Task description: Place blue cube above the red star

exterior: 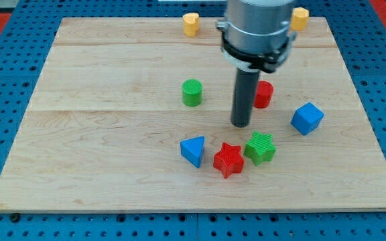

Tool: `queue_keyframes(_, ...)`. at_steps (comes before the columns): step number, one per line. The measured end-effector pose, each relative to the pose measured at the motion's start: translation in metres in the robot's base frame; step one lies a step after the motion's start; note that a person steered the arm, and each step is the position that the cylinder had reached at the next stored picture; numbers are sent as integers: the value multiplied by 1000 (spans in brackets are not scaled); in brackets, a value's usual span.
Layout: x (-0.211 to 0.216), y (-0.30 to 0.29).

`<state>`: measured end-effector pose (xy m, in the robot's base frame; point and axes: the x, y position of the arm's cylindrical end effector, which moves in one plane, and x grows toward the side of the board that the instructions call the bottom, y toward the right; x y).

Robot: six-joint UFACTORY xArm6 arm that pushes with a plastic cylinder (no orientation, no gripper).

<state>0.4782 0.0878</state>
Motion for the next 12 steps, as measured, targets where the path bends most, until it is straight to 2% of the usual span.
queue_keyframes(3, 36, 101)
queue_keyframes(4, 36, 133)
queue_keyframes(5, 14, 141)
queue_keyframes(7, -18, 141)
queue_keyframes(10, -3, 110)
queue_keyframes(12, -3, 55)
